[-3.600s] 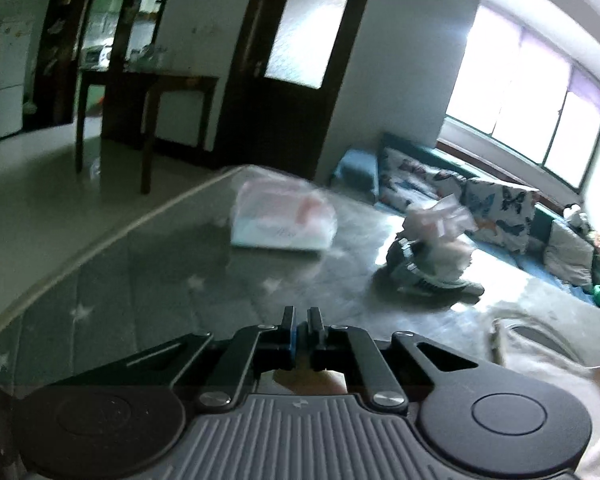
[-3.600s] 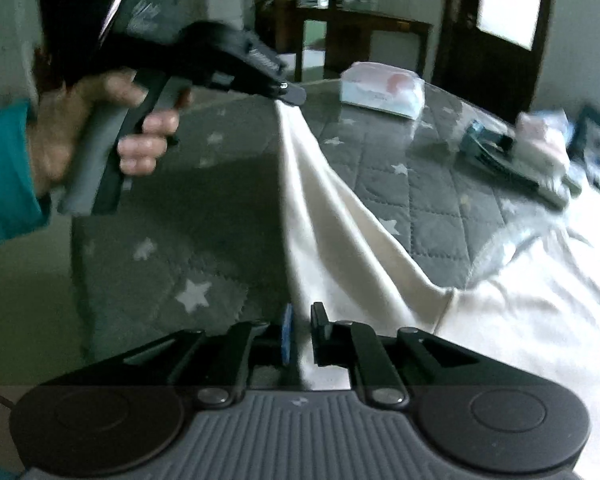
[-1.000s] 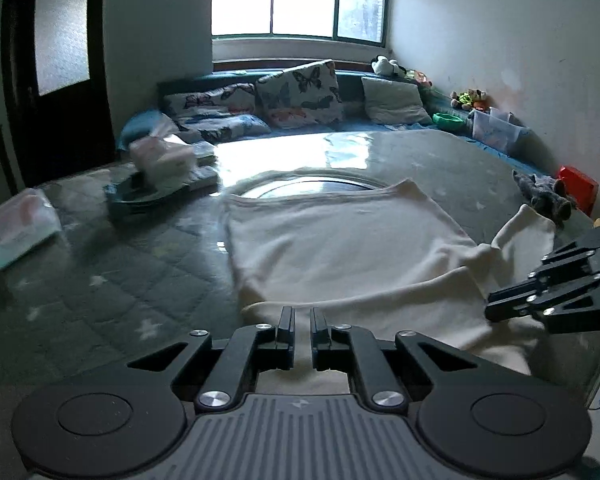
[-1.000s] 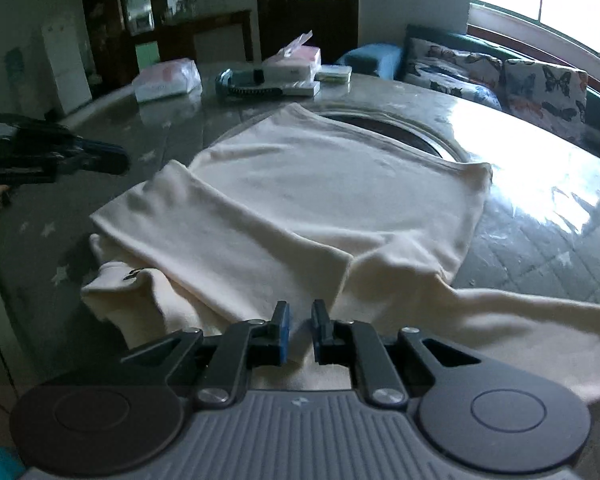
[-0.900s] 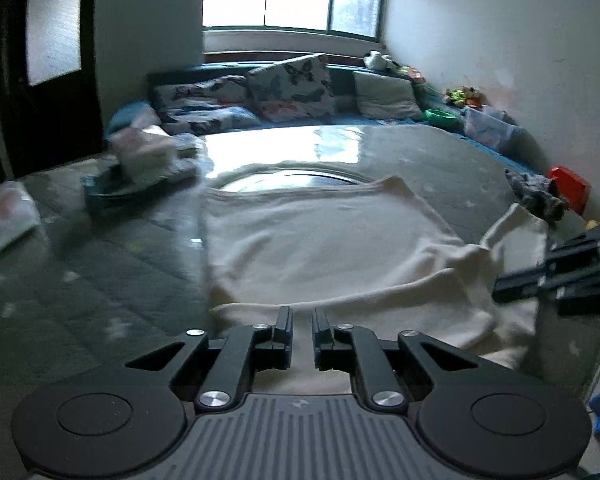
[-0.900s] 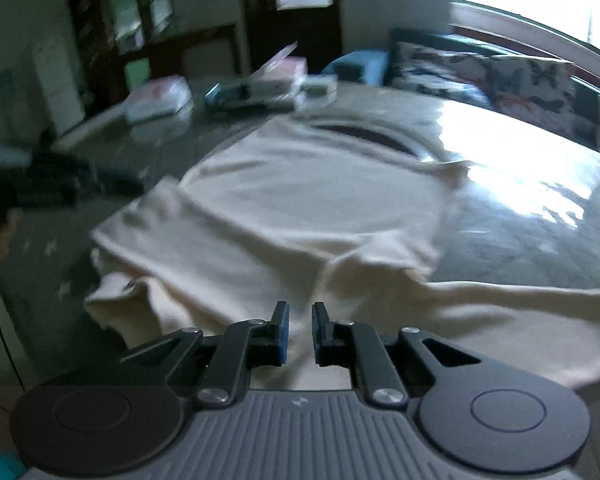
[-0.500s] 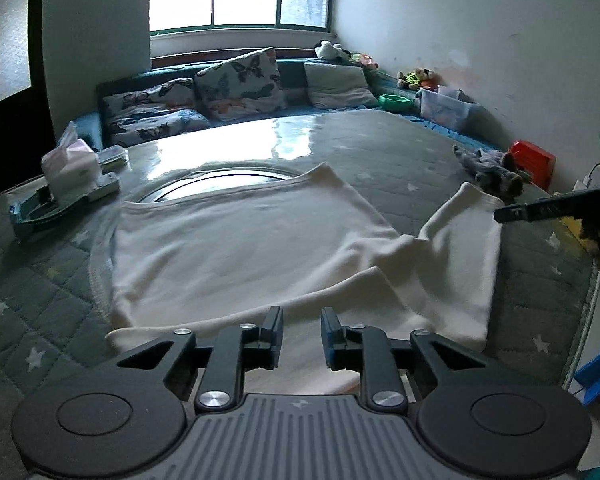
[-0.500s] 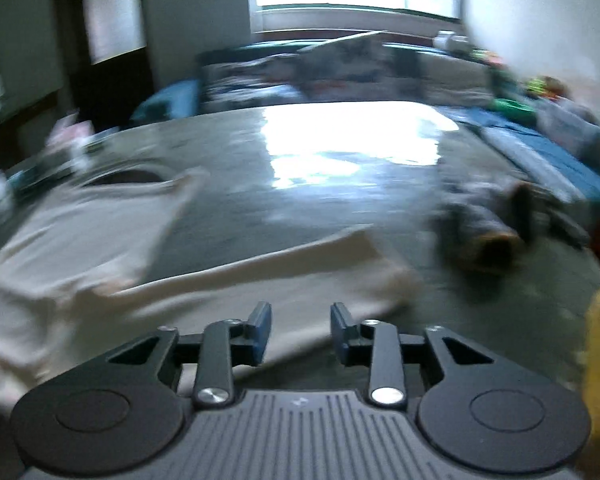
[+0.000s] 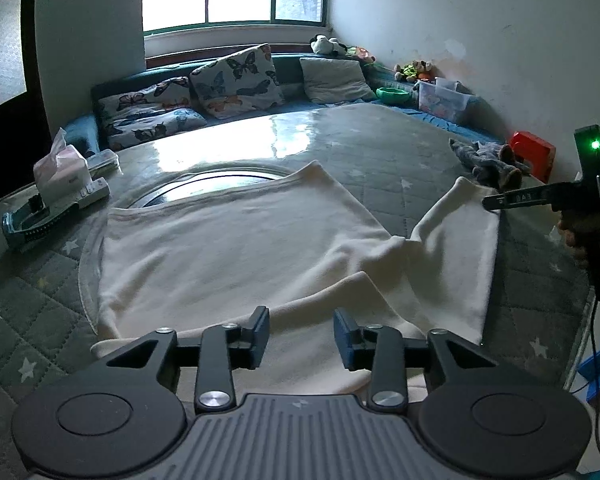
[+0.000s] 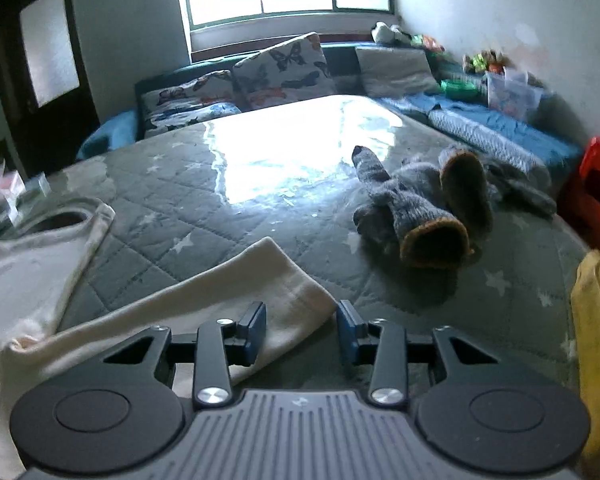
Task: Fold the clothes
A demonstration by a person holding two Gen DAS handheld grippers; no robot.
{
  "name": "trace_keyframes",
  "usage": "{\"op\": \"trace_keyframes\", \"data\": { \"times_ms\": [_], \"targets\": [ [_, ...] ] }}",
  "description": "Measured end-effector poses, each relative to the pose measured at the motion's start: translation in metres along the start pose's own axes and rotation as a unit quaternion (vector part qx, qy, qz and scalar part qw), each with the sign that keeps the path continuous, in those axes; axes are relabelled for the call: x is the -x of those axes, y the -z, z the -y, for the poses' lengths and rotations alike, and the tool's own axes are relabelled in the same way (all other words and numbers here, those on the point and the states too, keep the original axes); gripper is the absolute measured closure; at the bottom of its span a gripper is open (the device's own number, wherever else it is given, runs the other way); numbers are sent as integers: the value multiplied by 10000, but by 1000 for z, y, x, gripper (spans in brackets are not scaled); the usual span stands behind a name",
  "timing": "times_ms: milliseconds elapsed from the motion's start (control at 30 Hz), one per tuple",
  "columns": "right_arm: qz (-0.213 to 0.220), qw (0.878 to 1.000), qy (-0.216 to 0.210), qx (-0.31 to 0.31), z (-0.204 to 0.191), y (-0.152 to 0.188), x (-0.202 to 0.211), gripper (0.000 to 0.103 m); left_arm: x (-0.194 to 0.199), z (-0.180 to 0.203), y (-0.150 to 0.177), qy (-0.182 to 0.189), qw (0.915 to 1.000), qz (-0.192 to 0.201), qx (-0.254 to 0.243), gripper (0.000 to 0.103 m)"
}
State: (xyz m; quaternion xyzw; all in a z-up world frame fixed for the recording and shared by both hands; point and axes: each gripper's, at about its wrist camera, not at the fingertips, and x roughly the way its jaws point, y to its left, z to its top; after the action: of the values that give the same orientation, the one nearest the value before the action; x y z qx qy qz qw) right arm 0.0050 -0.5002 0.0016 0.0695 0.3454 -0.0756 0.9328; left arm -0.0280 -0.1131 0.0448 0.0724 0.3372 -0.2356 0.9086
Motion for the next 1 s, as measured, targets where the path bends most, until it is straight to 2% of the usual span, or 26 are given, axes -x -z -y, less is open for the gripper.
{"op": "trace_keyframes", "data": {
  "times_ms": [33,67,367,533,767,1000],
  "targets": [
    [4,10000,-6,75,-1,0,0,90,-1,1,-1,1,10000,-6,7,63],
    [-7,9999,-51,96,-2,-1,0,95,-2,2,-1,2,10000,-13,15,61],
    [558,9975,-383,197,-8,-18,60,96,-24,14,-1,110,9998,-126,-53,54],
    [890,9918,-813,422,-27,-34,107,96,-17,6,2,98,9999,-55,46,53],
    [1210,9743,-1720,806,-82,-62,156,96,19,-31,12,-250,9987,264,359,49],
    [1022,9434,-2711,1613,-181,-67,158,96,48,-63,38,-673,9941,354,768,48]
  ]
}}
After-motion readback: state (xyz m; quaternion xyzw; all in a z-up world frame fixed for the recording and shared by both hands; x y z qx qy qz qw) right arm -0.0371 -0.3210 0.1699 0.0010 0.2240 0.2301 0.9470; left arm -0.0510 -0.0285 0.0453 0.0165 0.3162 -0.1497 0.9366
